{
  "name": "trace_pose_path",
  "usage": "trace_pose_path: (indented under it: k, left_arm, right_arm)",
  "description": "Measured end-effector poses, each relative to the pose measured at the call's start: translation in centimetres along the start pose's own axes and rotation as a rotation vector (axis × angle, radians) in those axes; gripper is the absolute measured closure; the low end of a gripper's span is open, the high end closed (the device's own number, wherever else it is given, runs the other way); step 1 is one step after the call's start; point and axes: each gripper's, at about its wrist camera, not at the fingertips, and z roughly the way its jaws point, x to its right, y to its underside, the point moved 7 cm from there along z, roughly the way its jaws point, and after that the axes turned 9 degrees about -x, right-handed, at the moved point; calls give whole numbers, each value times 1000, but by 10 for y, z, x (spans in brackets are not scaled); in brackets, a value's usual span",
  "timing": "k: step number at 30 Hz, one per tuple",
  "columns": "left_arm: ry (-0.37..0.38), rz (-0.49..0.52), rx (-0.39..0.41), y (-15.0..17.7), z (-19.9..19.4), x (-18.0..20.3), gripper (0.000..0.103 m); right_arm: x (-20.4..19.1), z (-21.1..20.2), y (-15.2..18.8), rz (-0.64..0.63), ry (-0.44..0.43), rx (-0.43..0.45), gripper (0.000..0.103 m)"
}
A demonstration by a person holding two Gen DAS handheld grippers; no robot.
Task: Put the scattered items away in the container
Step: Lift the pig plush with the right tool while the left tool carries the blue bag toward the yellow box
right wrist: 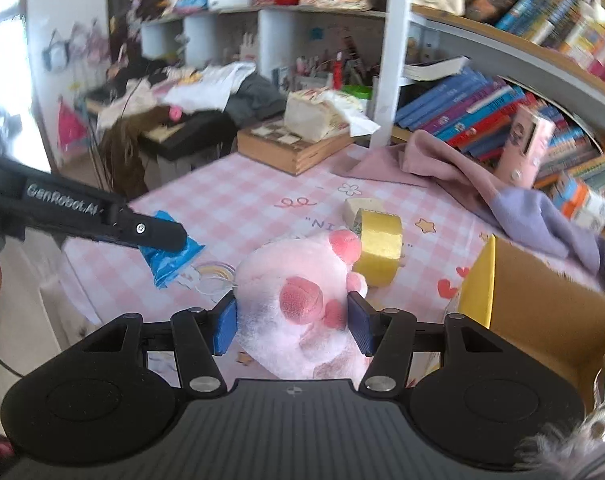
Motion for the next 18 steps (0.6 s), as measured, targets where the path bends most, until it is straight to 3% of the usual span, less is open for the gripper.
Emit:
trace_pose_path:
  k: [18]
  left_arm:
    - [102,-17,12,65,-64,-17,78]
  right_arm:
    - [-66,-64,53,62,29,39,49]
